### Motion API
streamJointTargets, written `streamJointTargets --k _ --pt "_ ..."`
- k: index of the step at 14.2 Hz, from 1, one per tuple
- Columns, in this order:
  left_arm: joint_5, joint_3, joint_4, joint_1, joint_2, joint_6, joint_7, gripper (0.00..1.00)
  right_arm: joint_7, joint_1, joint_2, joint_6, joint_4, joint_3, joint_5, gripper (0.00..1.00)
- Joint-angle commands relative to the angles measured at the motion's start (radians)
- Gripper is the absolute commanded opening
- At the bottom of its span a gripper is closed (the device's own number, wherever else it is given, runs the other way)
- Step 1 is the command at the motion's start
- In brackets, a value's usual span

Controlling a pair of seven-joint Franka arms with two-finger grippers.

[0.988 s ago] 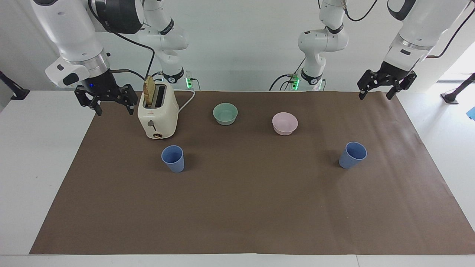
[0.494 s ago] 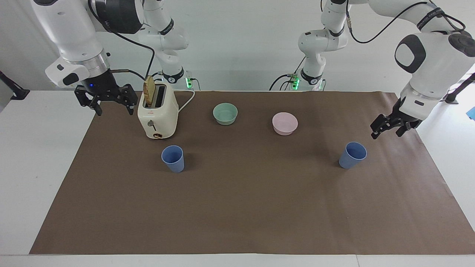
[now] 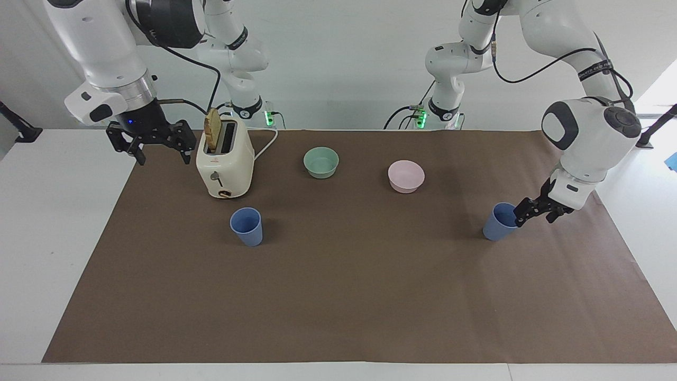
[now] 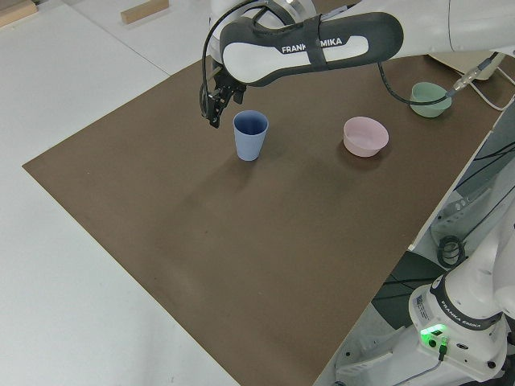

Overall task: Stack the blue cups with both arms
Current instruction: 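Reach the left gripper to the blue cup nearest it and grasp it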

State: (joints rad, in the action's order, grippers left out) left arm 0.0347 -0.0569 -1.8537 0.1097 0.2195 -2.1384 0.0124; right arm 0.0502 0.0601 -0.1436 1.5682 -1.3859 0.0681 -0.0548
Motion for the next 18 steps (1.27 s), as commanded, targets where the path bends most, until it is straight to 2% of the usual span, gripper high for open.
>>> streamJointTargets --k 1,7,11,18 --pt "0.019 -0.006 -0.079 0.021 -0.034 -0.026 -0.017 1.0 0.031 0.015 0.021 -0.007 -0.021 0.009 0.012 1.0" --pt "0.079 -0.008 -0.091 0.019 -0.084 0.052 -0.02 1.0 0.031 0.015 0.021 -0.007 -0.021 0.009 0.012 1.0" --pt "0.079 -0.005 -0.162 0.022 -0.13 0.061 -0.066 1.0 0.031 0.015 0.021 -0.007 -0.021 0.009 0.012 1.0" --pt "0.079 -0.004 -0.157 0.038 -0.1 -0.021 -0.08 1.0 0.031 0.015 0.021 -0.005 -0.021 0.009 0.012 1.0"
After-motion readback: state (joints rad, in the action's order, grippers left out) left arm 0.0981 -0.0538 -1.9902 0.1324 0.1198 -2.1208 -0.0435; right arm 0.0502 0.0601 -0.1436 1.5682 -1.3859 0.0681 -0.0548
